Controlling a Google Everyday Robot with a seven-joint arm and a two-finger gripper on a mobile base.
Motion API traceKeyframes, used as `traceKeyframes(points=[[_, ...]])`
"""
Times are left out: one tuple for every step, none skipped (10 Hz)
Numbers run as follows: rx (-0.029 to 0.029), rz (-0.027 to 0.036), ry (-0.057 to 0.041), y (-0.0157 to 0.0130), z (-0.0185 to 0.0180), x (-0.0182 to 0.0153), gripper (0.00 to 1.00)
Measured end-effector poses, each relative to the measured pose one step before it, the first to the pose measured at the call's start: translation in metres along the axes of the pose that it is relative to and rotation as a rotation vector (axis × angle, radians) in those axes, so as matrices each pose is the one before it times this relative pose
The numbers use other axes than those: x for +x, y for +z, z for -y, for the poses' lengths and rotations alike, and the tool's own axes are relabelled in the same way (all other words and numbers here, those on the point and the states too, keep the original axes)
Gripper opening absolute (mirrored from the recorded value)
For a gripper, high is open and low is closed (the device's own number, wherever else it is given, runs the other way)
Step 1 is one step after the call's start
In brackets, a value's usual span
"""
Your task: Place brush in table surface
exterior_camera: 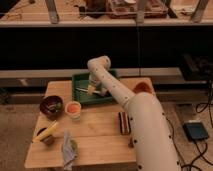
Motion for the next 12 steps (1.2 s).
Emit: traceKeyframes(points=[[0.01363, 0.00596, -0.00073, 0.00229, 0.00383, -0.00237, 0.8], [0.01731, 0.0108, -0.00308, 0.00655, 0.00475, -0.00203, 0.8], [0.01041, 0.00814, -0.00349, 0.00398, 0.00259, 0.00055, 0.79], [0.01353, 0.01445, -0.00105, 0.00359, 0.00114, -0.00279, 0.7], [0.00902, 0.00849, -0.00122, 0.00166, 0.00018, -0.00116, 0.61], [0.00938, 0.00872, -0.00071, 0.00167, 0.00031, -0.00163, 0.53], [0.00779, 0.00345, -0.00157, 0.0009, -0.0002, 0.00122, 0.42], [0.00792, 0.00424, -0.00344, 0.00041, 0.00181, 0.00119, 0.3], [-0.0012, 0.00058, -0.00123, -0.00138, -0.00012, 0.00029, 0.2], [-0.00124, 0.0022, -0.0005, -0.0011, -0.00049, -0.00119, 0.12], [0.00052, 0.00105, 0.00185, -0.00024, -0.00047, -0.00167, 0.09], [0.00021, 0.00016, 0.00027, -0.0004, -0.00006, -0.00055, 0.09]])
